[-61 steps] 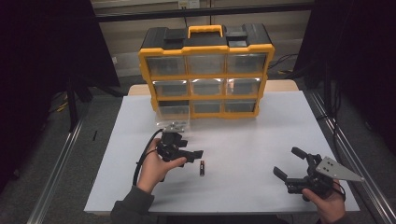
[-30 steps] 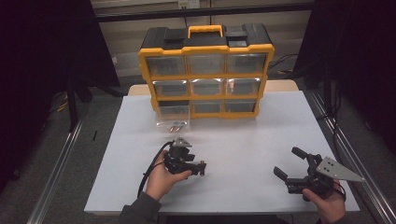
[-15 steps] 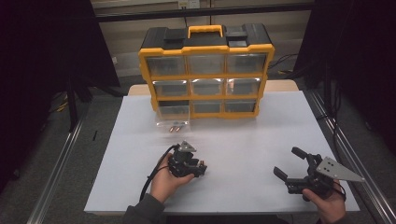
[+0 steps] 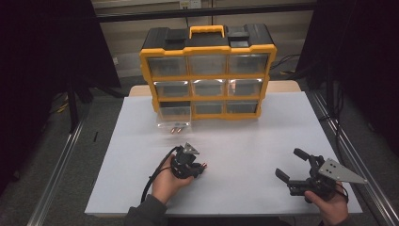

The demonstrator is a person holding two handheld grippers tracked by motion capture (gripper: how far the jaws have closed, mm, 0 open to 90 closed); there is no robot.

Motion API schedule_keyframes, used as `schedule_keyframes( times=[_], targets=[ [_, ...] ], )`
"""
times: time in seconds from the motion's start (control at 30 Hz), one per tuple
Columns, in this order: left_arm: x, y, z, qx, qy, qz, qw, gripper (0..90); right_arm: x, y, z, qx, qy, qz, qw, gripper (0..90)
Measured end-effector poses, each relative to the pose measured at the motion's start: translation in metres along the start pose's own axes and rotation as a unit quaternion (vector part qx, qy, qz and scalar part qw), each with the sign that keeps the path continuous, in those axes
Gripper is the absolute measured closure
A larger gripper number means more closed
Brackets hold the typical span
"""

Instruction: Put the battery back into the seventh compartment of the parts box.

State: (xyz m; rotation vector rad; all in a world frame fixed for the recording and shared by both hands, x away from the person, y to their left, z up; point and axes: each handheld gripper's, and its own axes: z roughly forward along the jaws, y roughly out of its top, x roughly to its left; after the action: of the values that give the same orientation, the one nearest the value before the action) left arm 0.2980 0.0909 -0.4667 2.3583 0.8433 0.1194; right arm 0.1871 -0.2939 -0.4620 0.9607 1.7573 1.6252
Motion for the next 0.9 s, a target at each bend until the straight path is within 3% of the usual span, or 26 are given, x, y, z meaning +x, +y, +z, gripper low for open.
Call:
schedule_keyframes(
  times=[0.1,0.23,0.47,0.9],
  targets=[
    [0.003,0.003,-0.001,0.014,-0.012,-0.001,0.9998,77.5,0.000,0.000,0.000,0.000,0.000,0.000,1.0000,1.5],
    [0.007,0.002,-0.003,0.010,-0.026,-0.026,0.9993,77.5,0.000,0.000,0.000,0.000,0.000,0.000,1.0000,1.5],
    [0.015,0.006,-0.013,-0.024,-0.039,-0.057,0.9973,77.5,0.000,0.000,0.000,-0.001,0.002,0.000,1.0000,1.5],
    [0.029,0.022,-0.035,-0.051,-0.047,-0.070,0.9951,77.5,0.000,0.000,0.000,-0.001,-0.001,0.002,1.0000,1.5]
  ],
)
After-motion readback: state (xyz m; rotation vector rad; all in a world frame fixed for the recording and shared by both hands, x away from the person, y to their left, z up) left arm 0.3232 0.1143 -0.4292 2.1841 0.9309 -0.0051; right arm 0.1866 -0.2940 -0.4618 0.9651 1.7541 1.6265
